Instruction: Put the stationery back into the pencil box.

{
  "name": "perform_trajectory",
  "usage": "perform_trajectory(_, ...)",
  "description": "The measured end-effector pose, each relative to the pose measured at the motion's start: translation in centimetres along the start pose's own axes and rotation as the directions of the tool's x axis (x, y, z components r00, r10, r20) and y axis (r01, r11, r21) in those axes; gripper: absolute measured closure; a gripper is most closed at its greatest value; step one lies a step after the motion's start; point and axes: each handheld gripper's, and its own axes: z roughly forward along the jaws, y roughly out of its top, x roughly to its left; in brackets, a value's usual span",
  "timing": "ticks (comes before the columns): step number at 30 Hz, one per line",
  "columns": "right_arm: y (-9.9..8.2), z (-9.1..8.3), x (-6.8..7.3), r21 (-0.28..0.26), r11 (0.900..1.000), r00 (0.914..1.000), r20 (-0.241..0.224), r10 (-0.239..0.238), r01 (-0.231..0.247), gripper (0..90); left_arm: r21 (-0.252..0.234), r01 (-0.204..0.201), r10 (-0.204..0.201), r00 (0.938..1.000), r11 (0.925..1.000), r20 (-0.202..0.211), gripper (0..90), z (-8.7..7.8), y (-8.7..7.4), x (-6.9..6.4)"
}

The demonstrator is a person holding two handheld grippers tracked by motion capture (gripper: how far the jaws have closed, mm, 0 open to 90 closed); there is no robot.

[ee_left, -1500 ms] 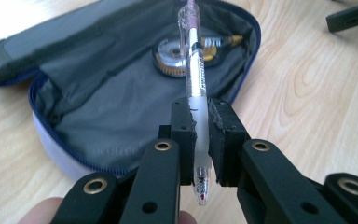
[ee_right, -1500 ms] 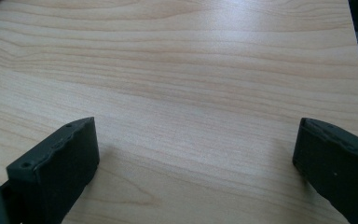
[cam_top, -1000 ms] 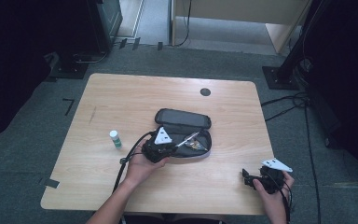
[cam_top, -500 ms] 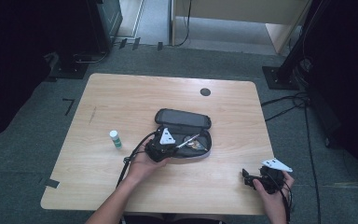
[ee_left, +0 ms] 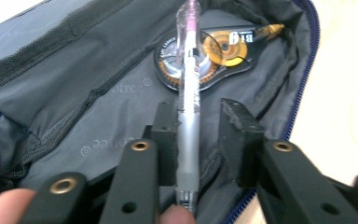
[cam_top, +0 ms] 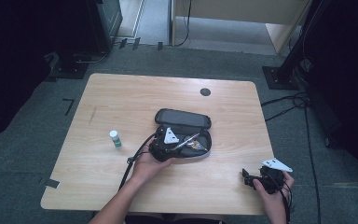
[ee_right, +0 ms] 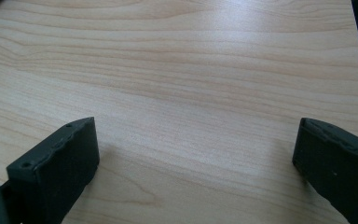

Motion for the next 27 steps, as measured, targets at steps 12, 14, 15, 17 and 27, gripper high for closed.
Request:
perform_trajectory(12, 0.0, 0.0, 0.0, -0.001, 1.0000, 1.0000, 0.000, 0.000, 0.000, 0.0, -0.030, -0.105, 0.106, 0.9942, 0.9940, 0.020, 78.6, -0.6, -0.4, 0.4)
perform_trajectory(14, 0.0, 0.0, 0.0, -0.001, 1.0000, 1.0000, 0.000, 0.000, 0.000, 0.0, -0.044, -0.083, 0.084, 0.9963, 0.9956, 0.018, 70.7, -0.8, -0.4, 0.4)
perform_trajectory(15, 0.0, 0.0, 0.0, -0.001, 1.0000, 1.0000, 0.000, 0.000, 0.000, 0.0, -0.045, -0.081, 0.081, 0.9966, 0.9957, 0.011, 67.3, -0.9, -0.4, 0.4)
perform_trajectory(17, 0.0, 0.0, 0.0, -0.001, 1.0000, 1.0000, 0.001, 0.000, 0.000, 0.0, -0.056, -0.066, 0.067, 0.9977, 0.9963, 0.012, 62.2, -1.3, -0.3, 0.3)
perform_trajectory(27, 0.0, 0.0, 0.0, -0.001, 1.0000, 1.0000, 0.000, 0.000, 0.000, 0.0, -0.153, 0.082, -0.084, 0.9964, 0.9849, -0.008, 50.0, -5.0, -0.9, 0.8)
